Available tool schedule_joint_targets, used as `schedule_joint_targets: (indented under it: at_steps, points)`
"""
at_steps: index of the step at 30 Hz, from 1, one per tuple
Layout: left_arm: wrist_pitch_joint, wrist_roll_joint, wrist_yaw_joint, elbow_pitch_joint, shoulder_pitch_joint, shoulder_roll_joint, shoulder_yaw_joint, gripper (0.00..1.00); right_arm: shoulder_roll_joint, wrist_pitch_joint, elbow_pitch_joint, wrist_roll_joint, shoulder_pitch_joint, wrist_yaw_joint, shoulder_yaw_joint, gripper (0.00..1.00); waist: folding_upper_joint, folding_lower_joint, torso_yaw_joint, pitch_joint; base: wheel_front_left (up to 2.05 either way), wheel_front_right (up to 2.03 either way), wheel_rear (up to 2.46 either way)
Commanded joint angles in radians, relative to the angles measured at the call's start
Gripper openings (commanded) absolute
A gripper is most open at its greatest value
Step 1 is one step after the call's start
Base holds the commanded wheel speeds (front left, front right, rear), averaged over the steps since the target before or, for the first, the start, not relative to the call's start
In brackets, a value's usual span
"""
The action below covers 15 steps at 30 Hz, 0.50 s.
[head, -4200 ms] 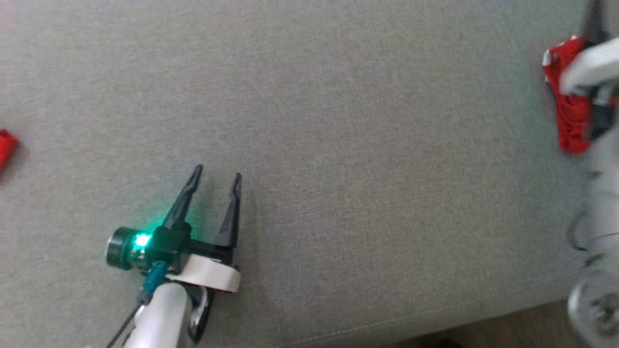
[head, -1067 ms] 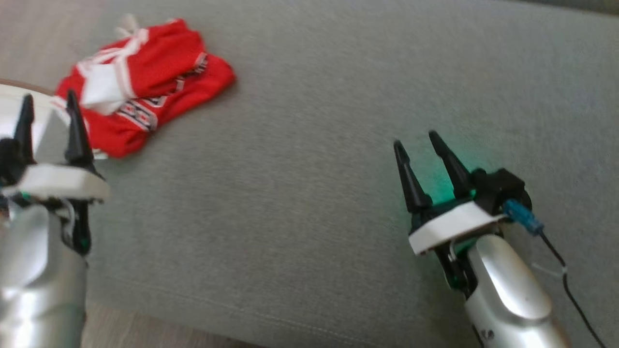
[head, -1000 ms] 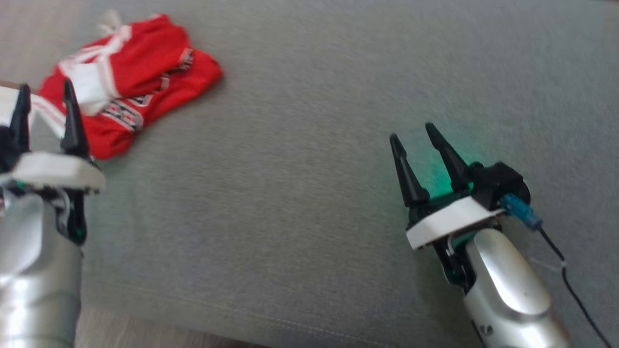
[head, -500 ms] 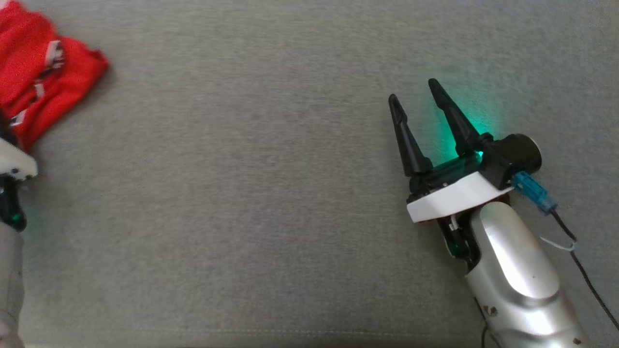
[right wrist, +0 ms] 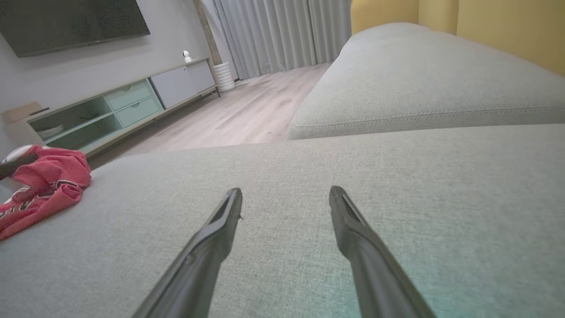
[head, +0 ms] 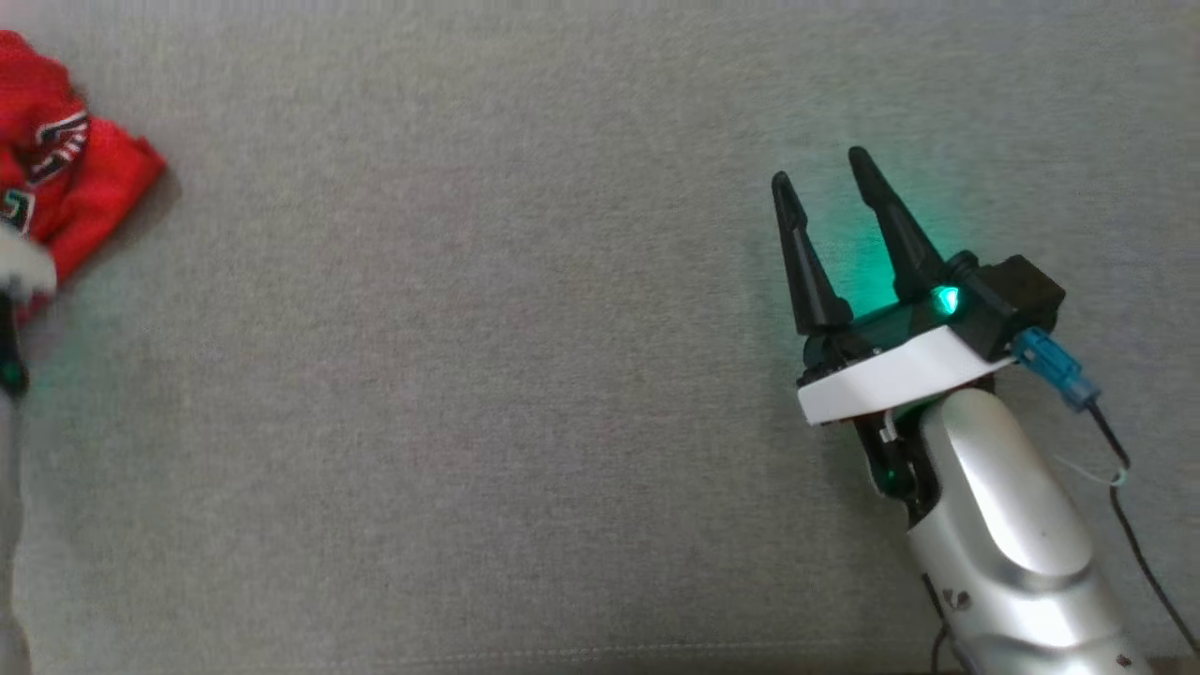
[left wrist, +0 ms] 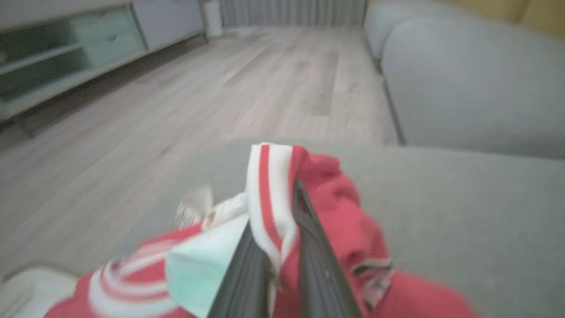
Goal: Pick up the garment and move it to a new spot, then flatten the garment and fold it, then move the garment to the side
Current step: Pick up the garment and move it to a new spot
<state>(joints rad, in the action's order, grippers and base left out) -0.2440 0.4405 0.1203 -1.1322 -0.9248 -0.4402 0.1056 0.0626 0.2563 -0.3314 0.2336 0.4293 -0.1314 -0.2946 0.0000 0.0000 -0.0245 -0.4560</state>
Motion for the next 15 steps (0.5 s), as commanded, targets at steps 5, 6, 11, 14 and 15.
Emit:
schedule_joint_targets:
  at_steps: [5, 6, 11, 14, 15]
  points:
    - [-0.017, -0.025, 0.009, 0.201, -0.077, -0.034, 0.036, 0.00, -0.012, 0.006, 0.023, 0.057, -0.039, 0.001, -0.042, 1.00, 0.0000, 0.0000, 0.080, 0.085, 0.00, 0.00, 0.00]
    - [-0.017, -0.022, 0.010, 0.240, -0.077, -0.022, 0.053, 0.00, -0.012, 0.006, 0.023, 0.065, -0.044, 0.001, -0.046, 1.00, 0.0000, 0.0000, 0.096, 0.094, 0.00, 0.00, 0.00]
    - [-0.018, 0.036, 0.010, 0.407, -0.054, 0.045, 0.145, 0.00, -0.012, 0.006, 0.021, 0.099, -0.070, 0.001, -0.077, 1.00, 0.0000, 0.0000, 0.203, 0.140, 0.00, 0.00, 0.00]
    - [-0.018, 0.073, 0.010, 0.478, -0.039, 0.085, 0.225, 0.00, -0.012, 0.006, 0.024, 0.123, -0.080, 0.001, -0.097, 1.00, 0.0000, 0.0000, 0.272, 0.155, 0.00, 0.00, 0.00]
    - [-0.018, 0.085, 0.010, 0.497, -0.034, 0.101, 0.256, 0.00, -0.012, 0.006, 0.025, 0.130, -0.084, 0.001, -0.103, 1.00, 0.0000, 0.0000, 0.291, 0.158, 0.00, 0.00, 0.00]
